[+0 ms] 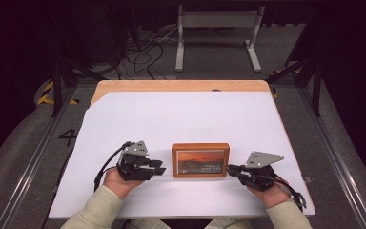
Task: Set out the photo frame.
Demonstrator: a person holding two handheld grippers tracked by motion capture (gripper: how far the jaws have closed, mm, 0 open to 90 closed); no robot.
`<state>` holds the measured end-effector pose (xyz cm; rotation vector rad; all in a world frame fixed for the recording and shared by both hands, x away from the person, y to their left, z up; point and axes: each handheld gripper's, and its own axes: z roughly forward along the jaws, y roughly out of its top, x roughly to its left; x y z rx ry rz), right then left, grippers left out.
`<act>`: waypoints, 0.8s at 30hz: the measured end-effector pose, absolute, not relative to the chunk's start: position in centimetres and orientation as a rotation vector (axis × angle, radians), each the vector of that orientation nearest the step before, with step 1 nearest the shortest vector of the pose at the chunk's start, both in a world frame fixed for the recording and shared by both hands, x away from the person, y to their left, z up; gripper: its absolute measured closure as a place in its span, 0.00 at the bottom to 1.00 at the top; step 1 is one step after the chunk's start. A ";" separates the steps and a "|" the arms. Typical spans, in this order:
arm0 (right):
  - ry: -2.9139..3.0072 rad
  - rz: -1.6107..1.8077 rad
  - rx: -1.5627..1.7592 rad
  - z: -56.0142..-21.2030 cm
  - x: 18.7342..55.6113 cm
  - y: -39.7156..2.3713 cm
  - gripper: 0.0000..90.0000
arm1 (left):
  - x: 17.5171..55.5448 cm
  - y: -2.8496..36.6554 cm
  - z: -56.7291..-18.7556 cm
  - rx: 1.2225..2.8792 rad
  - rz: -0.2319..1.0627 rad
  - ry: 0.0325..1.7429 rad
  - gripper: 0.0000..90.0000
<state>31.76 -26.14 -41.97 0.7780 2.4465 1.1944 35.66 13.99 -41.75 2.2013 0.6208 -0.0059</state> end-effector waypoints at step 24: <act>2.276 1.067 1.076 -44.3 35.0 -34.3 0.29 | 37.4 20.1 -44.5 2.115 0.144 0.884 0.46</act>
